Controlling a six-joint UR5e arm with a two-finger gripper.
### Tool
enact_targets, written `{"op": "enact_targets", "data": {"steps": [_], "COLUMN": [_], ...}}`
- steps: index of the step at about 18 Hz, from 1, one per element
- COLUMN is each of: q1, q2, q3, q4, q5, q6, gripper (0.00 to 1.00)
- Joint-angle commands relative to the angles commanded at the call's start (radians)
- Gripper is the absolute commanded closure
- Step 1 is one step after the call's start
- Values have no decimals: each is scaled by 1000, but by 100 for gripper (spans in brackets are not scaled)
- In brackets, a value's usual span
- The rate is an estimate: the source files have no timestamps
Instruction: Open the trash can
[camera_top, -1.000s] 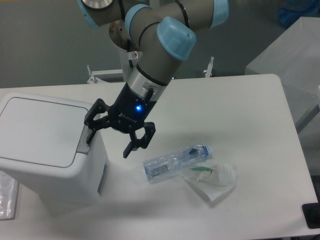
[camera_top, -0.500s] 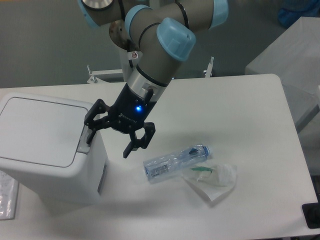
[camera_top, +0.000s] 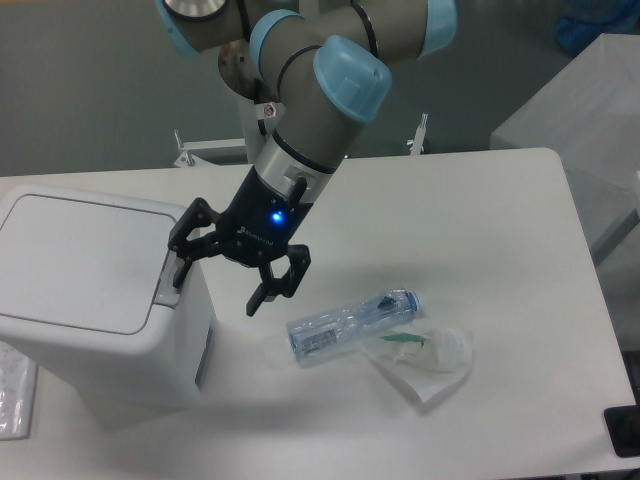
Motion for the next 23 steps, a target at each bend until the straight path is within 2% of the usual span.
{"op": "enact_targets", "data": {"steps": [12, 19, 23], "q1": [-2, 9, 61], "q2": [3, -20, -48], "q3": [14, 127, 176], "q4": [-2, -2, -2], "q5": [8, 8, 11], "q6": [-2, -29, -18], "gripper": [0, 0, 0]}}
